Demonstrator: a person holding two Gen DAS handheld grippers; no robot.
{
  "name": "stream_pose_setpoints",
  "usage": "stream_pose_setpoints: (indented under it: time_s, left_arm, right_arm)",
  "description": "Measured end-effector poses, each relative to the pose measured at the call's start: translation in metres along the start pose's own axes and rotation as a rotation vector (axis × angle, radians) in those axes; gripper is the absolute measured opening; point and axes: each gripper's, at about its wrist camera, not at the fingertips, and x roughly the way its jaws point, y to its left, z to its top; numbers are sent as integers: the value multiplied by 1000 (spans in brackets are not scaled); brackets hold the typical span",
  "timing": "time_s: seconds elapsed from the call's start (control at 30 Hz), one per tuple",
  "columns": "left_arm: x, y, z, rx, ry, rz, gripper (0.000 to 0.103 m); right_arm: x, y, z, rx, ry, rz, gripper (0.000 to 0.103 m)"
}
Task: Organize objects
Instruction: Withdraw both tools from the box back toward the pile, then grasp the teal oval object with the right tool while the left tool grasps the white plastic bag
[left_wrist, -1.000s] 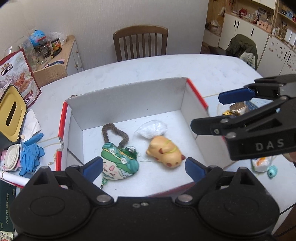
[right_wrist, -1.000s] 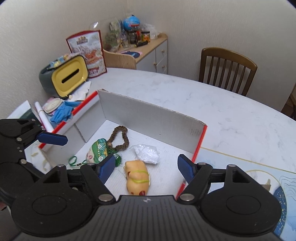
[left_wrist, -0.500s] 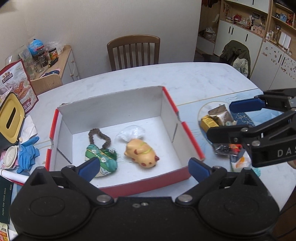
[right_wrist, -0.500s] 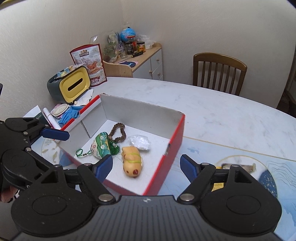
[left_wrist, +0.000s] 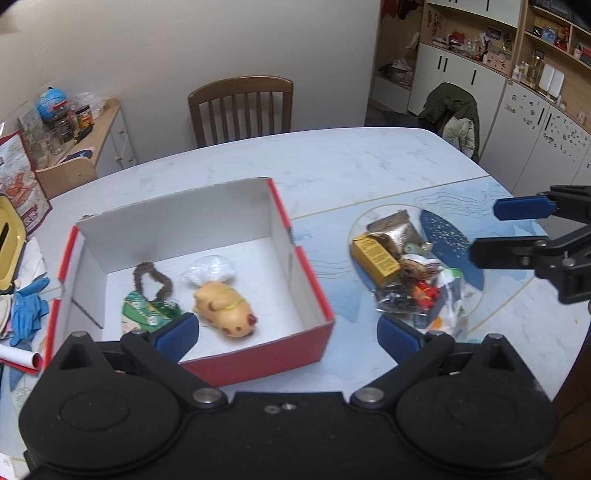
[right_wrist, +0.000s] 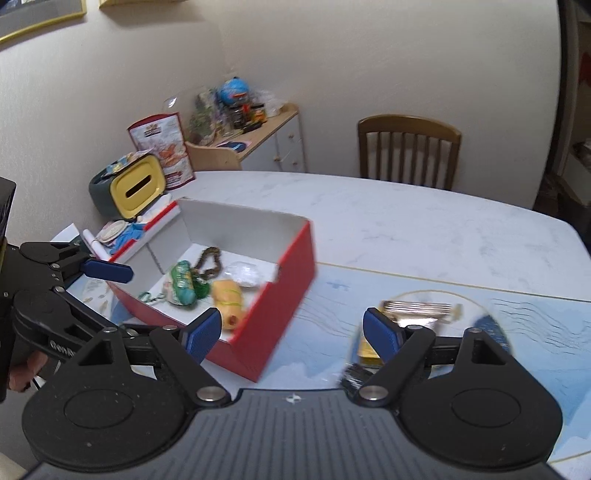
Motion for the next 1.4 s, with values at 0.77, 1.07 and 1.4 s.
stream_pose_setpoints:
  time_s: [0.77,1.07,1.4]
  left_arm:
    - [60,-115,-6,83,37,-155,103]
    - [97,-139,-15,88,105,-193,103]
    - [131,-153,-17,71,156,-199,102]
  right_arm:
    - [-5,-81,-121,-23,135,-42,89]
    - [15,-88,-151,-50,193,6,89]
    - [38,-92,-163,-46,211,24,89]
